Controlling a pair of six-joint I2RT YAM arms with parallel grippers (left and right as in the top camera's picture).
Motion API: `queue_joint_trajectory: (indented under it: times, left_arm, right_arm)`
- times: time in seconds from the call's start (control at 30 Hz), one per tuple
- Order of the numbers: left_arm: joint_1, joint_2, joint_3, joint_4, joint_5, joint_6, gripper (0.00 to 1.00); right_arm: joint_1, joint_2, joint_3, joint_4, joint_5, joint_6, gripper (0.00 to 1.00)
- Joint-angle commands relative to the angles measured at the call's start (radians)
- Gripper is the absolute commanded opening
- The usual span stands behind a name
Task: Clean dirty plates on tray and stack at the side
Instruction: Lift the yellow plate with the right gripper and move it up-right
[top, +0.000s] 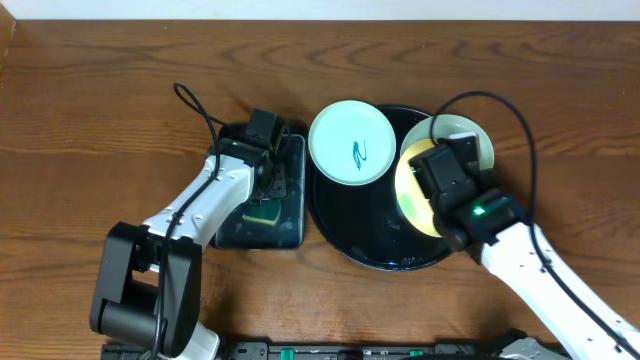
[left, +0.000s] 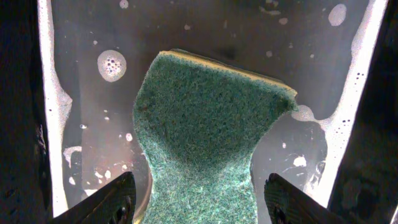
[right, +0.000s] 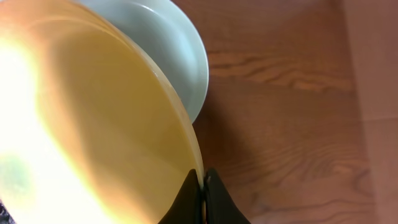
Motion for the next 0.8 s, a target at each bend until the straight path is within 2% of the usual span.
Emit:
queue_joint_trajectory:
  times: [0.0, 0.2, 0.5, 0.77]
  left_arm:
    - [0.004, 0.010, -0.010, -0.003, -0.004, 0.005, 0.67]
    - [0.004, 0.010, -0.010, -0.004, -0.004, 0.005, 0.67]
    - [0.004, 0.010, -0.010, -0.004, -0.004, 0.005, 0.67]
    - [0.004, 0.010, -0.010, -0.003, -0.005, 0.005, 0.67]
  right_arm:
    - [0.043, 0.026, 0.024, 0.019, 0.159, -0.024, 0.01]
    - [0.101, 0.036, 0.024, 0.146, 0.267, -0.108, 0.01]
    - [0.156, 0.036, 0.024, 0.377, 0.311, -0.366, 0.01]
    - [0.190, 0.036, 0.024, 0.406, 0.327, -0.382, 0.01]
